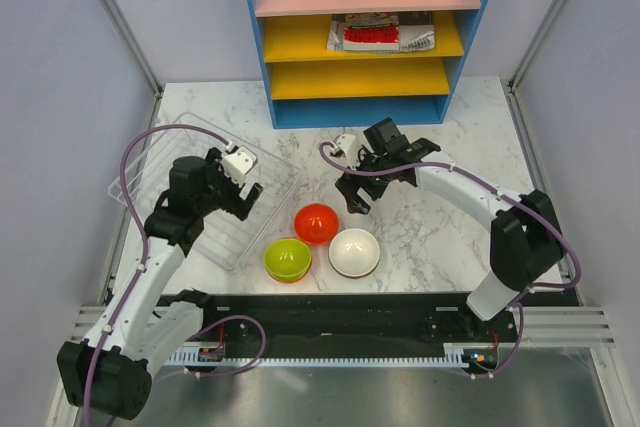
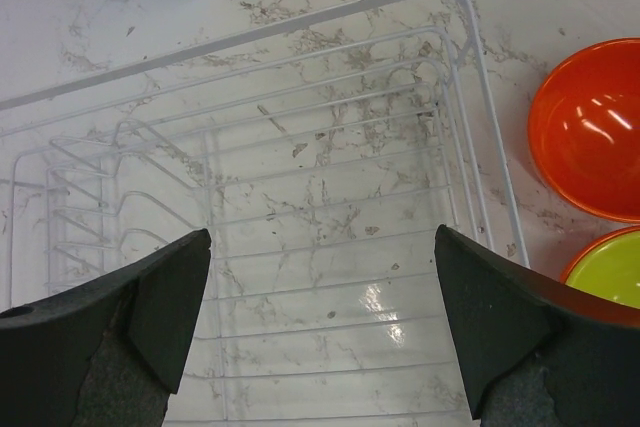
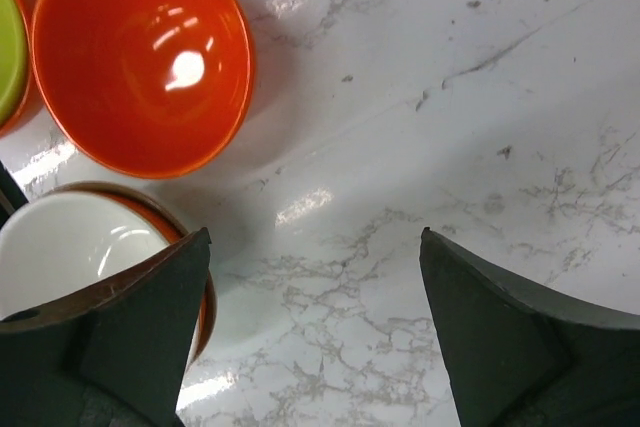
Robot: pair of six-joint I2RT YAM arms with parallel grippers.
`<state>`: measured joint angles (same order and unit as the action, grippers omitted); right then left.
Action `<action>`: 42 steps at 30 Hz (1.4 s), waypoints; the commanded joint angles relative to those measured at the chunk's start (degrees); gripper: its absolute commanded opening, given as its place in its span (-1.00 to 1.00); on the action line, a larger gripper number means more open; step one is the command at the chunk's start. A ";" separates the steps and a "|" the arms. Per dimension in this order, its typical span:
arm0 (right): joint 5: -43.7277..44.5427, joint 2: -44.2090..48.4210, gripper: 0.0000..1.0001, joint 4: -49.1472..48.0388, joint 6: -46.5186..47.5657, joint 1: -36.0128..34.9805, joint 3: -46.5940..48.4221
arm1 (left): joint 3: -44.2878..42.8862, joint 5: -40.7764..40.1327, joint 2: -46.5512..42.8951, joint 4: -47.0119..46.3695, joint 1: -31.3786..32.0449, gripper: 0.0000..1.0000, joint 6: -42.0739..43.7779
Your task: Load the bowls into the dish rack
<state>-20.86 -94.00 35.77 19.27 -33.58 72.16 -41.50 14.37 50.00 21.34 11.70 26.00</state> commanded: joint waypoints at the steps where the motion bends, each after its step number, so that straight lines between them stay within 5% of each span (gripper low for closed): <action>1: -0.49 5.83 0.86 7.19 5.25 0.10 -0.17 | -2.01 3.47 0.27 1.25 -0.10 0.99 3.53; 23: 3.11 6.28 0.79 6.95 5.78 -6.14 -8.62 | -2.89 0.05 2.21 1.24 -0.10 0.99 4.50; 42: 8.73 8.22 0.94 1.51 3.50 -7.29 3.15 | -3.85 -22.08 10.73 -7.01 -0.63 0.99 5.64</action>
<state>-13.54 -86.41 42.81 24.84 -40.66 69.73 -42.61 0.27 60.38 18.35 11.60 29.39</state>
